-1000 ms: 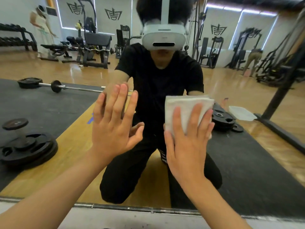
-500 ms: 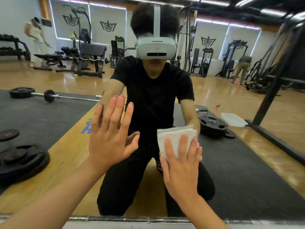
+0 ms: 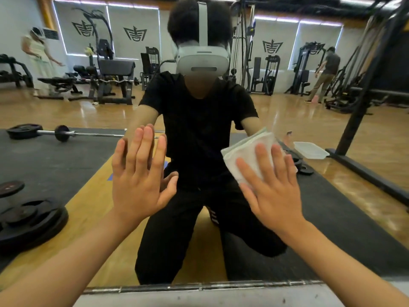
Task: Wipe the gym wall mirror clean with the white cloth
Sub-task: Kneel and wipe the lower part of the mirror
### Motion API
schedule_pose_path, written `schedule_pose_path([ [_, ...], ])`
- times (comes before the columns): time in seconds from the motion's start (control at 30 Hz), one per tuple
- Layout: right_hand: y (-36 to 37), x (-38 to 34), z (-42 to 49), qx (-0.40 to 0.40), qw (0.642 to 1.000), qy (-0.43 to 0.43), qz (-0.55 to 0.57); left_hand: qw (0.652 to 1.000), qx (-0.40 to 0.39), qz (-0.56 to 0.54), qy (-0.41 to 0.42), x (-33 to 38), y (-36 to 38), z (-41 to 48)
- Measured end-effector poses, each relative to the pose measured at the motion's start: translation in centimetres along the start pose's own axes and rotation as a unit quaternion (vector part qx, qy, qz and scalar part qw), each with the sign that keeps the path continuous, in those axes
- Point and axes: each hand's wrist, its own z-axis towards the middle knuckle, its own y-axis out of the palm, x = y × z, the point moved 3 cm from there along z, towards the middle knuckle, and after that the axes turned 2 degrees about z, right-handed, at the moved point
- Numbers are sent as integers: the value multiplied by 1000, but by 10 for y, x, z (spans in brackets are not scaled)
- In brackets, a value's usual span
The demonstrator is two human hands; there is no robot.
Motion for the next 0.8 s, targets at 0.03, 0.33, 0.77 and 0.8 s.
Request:
schedule_pose_path([
  [0.03, -4, 6, 0, -1, 999, 31, 6, 1000, 1, 1, -2, 0, 0, 0],
  [0.33, -5, -109, 85, 60, 991, 63, 106, 1000, -4, -1, 6, -2, 0, -1],
  [0.77, -21, 81, -14, 3, 994, 106, 3, 1000, -11, -5, -7, -2, -1, 0],
  [0.8, -23, 83, -19, 1, 990, 142, 15, 1000, -11, -7, -6, -2, -1, -1],
])
